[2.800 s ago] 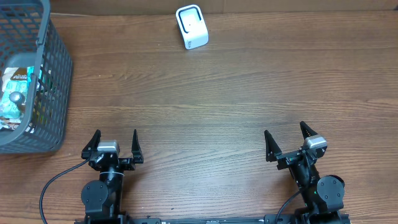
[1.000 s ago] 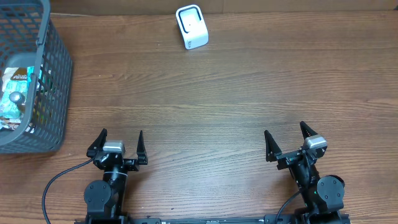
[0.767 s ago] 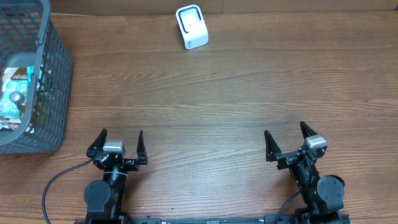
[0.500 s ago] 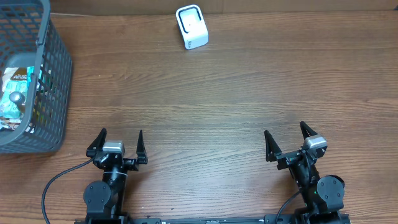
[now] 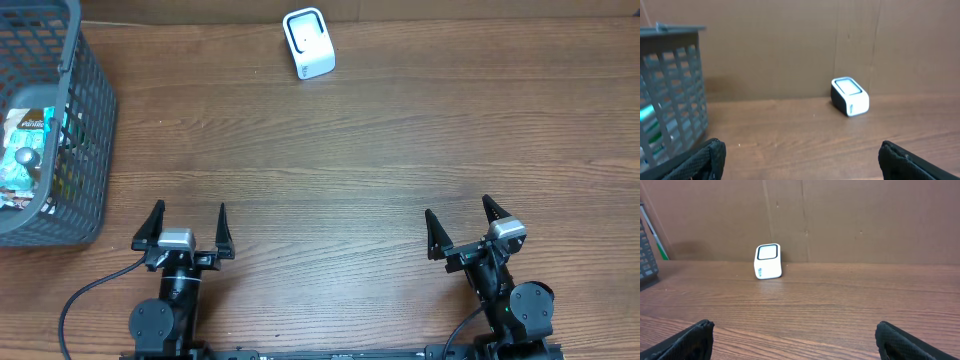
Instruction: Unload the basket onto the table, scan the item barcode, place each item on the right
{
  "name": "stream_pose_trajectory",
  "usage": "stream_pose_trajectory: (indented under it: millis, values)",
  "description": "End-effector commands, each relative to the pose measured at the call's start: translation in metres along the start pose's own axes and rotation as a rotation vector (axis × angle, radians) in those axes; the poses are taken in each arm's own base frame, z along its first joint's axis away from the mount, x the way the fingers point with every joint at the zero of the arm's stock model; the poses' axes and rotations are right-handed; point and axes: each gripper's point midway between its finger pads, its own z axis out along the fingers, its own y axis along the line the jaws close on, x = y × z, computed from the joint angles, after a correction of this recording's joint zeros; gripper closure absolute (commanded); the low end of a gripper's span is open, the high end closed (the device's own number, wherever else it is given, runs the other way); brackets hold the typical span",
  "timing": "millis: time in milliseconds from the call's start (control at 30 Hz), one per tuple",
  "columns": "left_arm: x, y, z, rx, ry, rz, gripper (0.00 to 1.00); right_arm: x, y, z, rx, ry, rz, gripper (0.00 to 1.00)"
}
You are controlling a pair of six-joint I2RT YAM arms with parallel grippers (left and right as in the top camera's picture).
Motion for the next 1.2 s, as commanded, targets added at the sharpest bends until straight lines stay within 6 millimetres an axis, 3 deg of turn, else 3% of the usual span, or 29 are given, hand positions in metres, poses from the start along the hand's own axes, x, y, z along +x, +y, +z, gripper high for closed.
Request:
stream_pose_trajectory:
  millis: [0,200,300,433,567,767,1033,1167]
  values:
    - [-0.057,0.004,-0.011,-0.029,-0.096,0.033,0.0,0.002,-0.003,0.0,0.012,-0.003,-0.004,0.0]
    - [-0.134,0.009,-0.03,-0.06,-0.056,0.05,0.0,0.002,-0.003,0.0,0.012,-0.003,-0.004,0.0]
    - [-0.168,0.009,-0.031,-0.058,0.009,0.049,0.0,0.002,-0.003,0.0,0.012,-0.003,-0.004,0.0]
    - [-0.2,0.009,-0.016,-0.046,0.149,0.05,0.0,0.002,-0.003,0.0,0.012,-0.003,-0.005,0.0]
    - [-0.222,0.003,0.012,0.003,0.303,0.039,0.0,0.002,-0.003,0.0,0.012,-0.003,-0.004,0.0]
    - [-0.238,0.002,0.065,0.025,0.419,0.029,0.0,0.002,-0.003,0.0,0.012,-0.003,-0.004,0.0]
    - [-0.186,0.017,0.126,-0.029,0.58,0.084,0.0,0.002,-0.003,0.0,0.012,-0.003,-0.004,0.0]
    - [-0.188,0.044,0.15,-0.148,0.544,0.129,0.0,0.002,-0.003,0.0,0.012,-0.003,-0.004,0.0]
